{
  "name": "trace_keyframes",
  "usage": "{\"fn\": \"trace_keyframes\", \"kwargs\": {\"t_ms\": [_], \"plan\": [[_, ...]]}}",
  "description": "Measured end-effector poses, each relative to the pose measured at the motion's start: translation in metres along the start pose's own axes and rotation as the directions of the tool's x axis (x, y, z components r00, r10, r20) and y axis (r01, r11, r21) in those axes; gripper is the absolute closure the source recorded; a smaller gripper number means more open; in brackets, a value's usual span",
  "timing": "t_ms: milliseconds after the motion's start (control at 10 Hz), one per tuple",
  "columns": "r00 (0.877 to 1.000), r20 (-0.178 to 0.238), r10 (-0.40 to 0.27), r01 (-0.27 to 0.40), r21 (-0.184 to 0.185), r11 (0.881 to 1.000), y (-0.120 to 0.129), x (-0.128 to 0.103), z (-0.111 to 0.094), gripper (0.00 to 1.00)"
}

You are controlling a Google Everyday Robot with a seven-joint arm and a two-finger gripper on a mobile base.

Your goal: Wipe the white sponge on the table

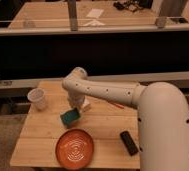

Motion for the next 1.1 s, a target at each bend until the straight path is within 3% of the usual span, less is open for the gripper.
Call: {"fn": "trace_keyframes", "kwargs": {"t_ms": [1100], "plan": [[1.0, -0.001, -0.013, 0.013, -0.001, 1.0, -0.0064, -0.0073, 0.0016, 0.96]]}}
